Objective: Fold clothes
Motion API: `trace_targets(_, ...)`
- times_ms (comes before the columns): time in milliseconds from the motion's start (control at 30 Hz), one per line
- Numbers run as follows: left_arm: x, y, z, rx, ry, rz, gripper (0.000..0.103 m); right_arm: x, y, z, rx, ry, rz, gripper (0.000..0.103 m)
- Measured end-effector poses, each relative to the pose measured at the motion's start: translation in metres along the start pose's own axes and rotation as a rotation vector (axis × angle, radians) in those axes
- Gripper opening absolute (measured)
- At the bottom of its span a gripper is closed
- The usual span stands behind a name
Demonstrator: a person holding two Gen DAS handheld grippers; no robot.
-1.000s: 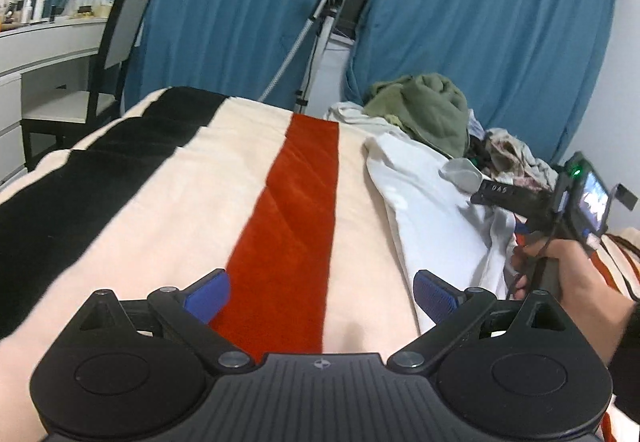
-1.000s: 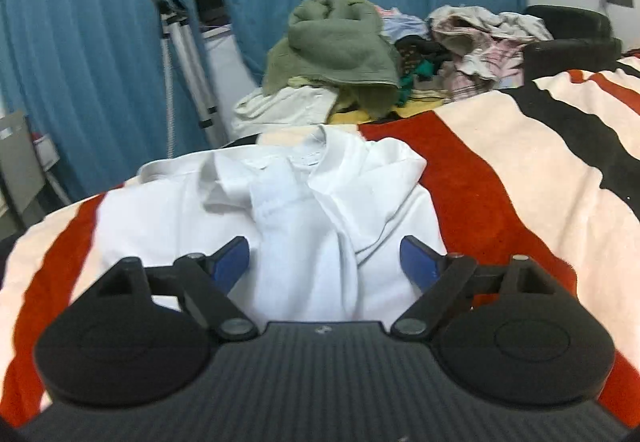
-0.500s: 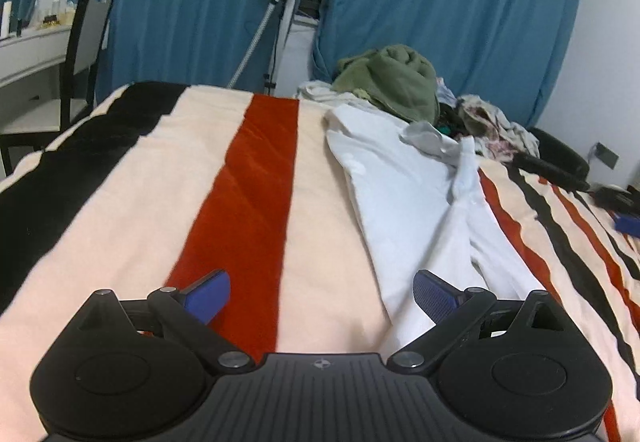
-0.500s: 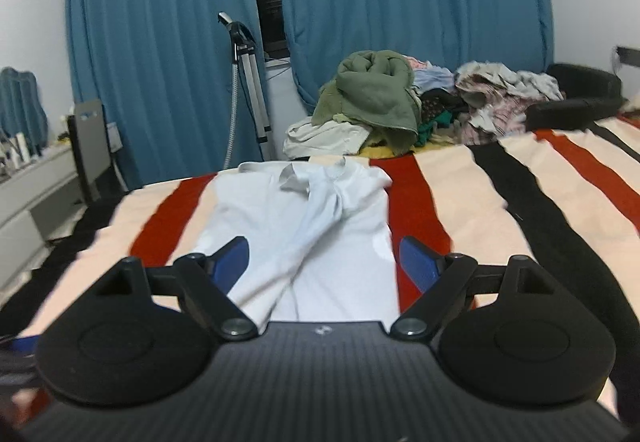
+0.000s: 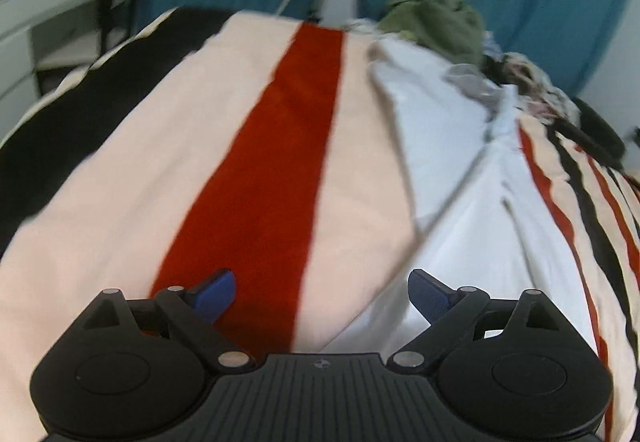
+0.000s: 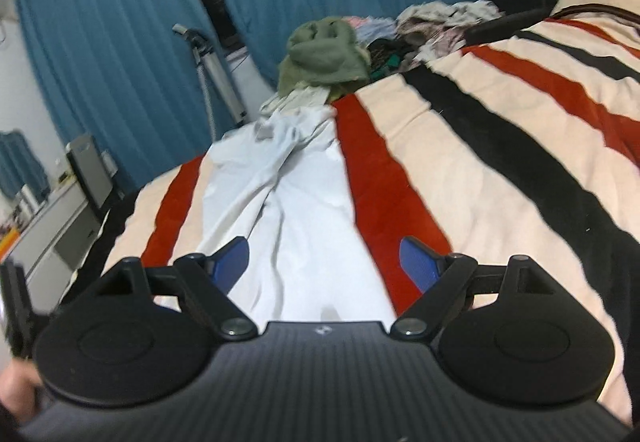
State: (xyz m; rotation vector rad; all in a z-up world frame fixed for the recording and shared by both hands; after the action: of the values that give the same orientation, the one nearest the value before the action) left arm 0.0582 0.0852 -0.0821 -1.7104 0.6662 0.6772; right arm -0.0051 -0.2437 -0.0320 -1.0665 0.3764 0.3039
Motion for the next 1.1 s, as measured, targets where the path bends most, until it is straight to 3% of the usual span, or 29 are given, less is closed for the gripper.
trace_targets(167,-0.013,0.014,0.025,-0.115,-0.014,0.051,0.091,-0.01,0.002,-0.003,0.014,-0.016,-0.016,0.084)
trace_targets(367,-0.027,0.034,0.024,-0.057,-0.082,0.167,0.077,-0.017,0.003,-0.008,0.047,-0.034,-0.002,0.084)
trace_targets(500,-0.033,0.042,0.02,0.008,-0.129,0.254,0.049,-0.02,0.0,-0.012,0.078,-0.054,-0.006,0.084)
trace_targets(600,-0.045,0.043,0.018,0.048,-0.154,0.252,0.006,-0.023,-0.003,-0.017,0.106,-0.068,-0.008,0.084)
trace_targets(667,-0.057,0.042,0.011,0.093,-0.151,0.219,0.004,-0.025,-0.004,-0.021,0.125,-0.075,-0.011,0.084)
trace_targets(767,-0.088,0.042,-0.016,0.24,-0.134,0.081,0.003,-0.028,-0.007,-0.026,0.147,-0.077,-0.016,0.084)
trace_targets(867,-0.122,0.051,-0.053,0.376,-0.063,-0.035,0.003,-0.03,-0.011,-0.03,0.147,-0.058,-0.021,0.084)
trace_targets(967,-0.149,0.068,-0.099,0.473,0.056,-0.101,0.003,-0.03,-0.015,-0.033,0.139,-0.038,-0.03,0.084)
trace_targets(1033,-0.155,0.085,-0.133,0.509,0.156,-0.086,0.003,-0.029,-0.017,-0.036,0.139,-0.037,-0.031,0.084)
trace_targets(1100,-0.152,0.104,-0.165,0.521,0.281,-0.014,0.003,-0.028,-0.018,-0.039,0.145,-0.035,-0.026,0.084)
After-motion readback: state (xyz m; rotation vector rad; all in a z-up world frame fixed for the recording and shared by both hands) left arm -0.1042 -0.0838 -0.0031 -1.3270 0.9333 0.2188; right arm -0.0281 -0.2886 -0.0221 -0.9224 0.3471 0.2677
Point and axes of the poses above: each gripper's, at about its wrist camera, not at the fingertips, and x roughly the way its jaws point, z to its left, y to its underside, the point moved 4 cm from there along x, roughly the way its jaws point, and after that the axes turned 3 degrees about x, right-handed, at the moved point
